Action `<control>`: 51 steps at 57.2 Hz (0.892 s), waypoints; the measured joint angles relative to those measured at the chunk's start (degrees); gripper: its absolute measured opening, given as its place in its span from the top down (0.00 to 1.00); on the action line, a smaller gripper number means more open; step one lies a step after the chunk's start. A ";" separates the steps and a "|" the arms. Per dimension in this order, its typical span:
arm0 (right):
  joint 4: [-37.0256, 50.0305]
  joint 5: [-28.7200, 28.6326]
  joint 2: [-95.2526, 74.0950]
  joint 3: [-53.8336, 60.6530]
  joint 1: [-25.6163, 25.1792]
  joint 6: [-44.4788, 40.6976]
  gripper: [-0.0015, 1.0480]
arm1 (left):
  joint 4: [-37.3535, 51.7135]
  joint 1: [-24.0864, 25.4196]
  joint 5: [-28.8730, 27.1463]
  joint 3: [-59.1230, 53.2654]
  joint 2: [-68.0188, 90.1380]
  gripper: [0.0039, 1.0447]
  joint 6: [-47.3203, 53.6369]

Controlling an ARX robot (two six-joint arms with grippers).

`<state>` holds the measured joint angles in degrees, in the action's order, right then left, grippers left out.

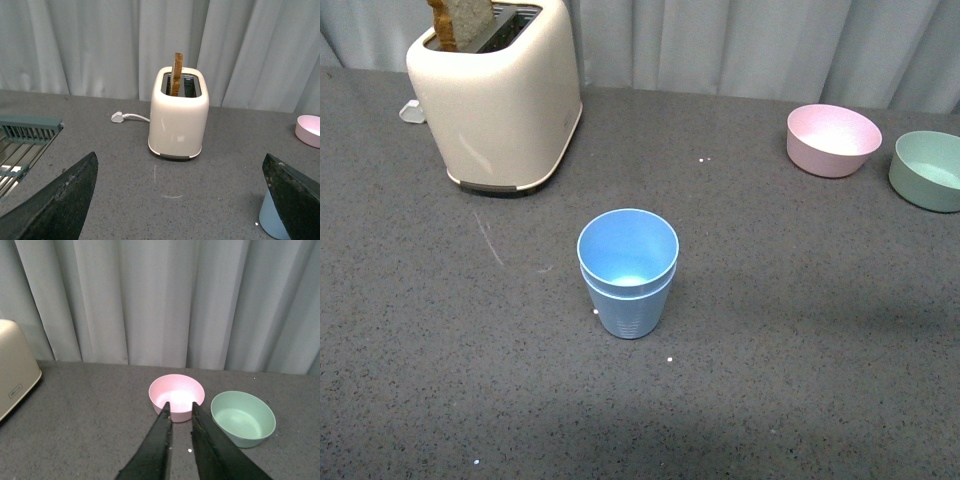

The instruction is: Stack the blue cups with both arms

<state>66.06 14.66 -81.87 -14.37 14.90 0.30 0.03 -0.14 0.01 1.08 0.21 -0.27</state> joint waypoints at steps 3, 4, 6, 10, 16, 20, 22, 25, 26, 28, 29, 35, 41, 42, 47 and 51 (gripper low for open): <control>-1.09 -1.57 3.48 2.32 -1.49 -0.35 0.99 | 0.00 0.00 -0.02 0.00 0.00 0.06 0.00; -1.70 -2.32 5.33 3.30 -2.14 -0.28 0.99 | 0.00 0.00 -0.04 0.00 0.00 0.06 0.00; -2.21 -2.97 6.71 4.00 -2.60 -0.28 0.99 | 0.00 0.00 -0.07 0.00 0.00 0.06 0.00; -4.63 -4.72 11.58 6.43 -4.46 -0.28 0.99 | 0.00 0.00 -0.04 0.00 0.00 0.06 0.00; -9.31 -6.84 19.10 9.55 -7.02 -0.28 0.99 | 0.00 0.00 -0.02 0.00 0.00 0.06 0.00; -11.19 -7.63 21.81 10.29 -7.69 -0.28 0.99 | 0.00 0.00 -0.02 0.00 0.00 0.06 0.00; -12.20 -8.00 23.28 10.64 -8.04 -0.28 0.99 | 0.00 0.00 -0.02 -0.02 0.00 0.06 0.00; -14.01 -8.61 25.66 11.21 -8.57 -0.28 0.99 | 0.00 0.00 -0.04 0.00 0.00 0.06 0.00; -14.73 -8.83 26.62 11.43 -8.79 -0.31 0.99 | 0.00 0.00 -0.04 0.00 0.00 0.06 0.00; -16.24 -9.25 28.55 11.87 -9.20 -0.28 0.99 | 0.00 0.00 -0.02 -0.02 0.00 0.06 0.00; -16.98 -9.42 29.51 12.07 -9.38 -0.28 0.99 | 0.00 0.00 -0.02 0.00 0.00 0.06 0.00; -22.27 -14.16 35.91 13.20 -13.88 -0.28 0.99 | 0.00 0.00 -0.02 0.00 0.00 0.06 0.00; -27.19 -14.51 41.66 13.81 -14.71 -0.28 0.99 | 0.00 0.00 -0.02 0.00 0.00 0.06 0.00; -27.95 -14.56 42.47 13.81 -14.71 -0.28 0.99 | 0.00 0.00 -0.02 0.00 0.00 0.06 0.00; -30.84 -14.58 45.75 13.97 -14.75 -0.28 0.99 | 0.00 0.00 -0.02 0.00 0.00 0.06 0.00; -32.96 -14.56 48.11 14.14 -14.75 -0.26 0.99 | 0.00 0.00 -0.02 0.00 0.00 0.06 0.00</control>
<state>33.10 0.10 -33.76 -0.23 0.14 0.03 0.03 -0.14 -0.01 1.08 0.21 -0.27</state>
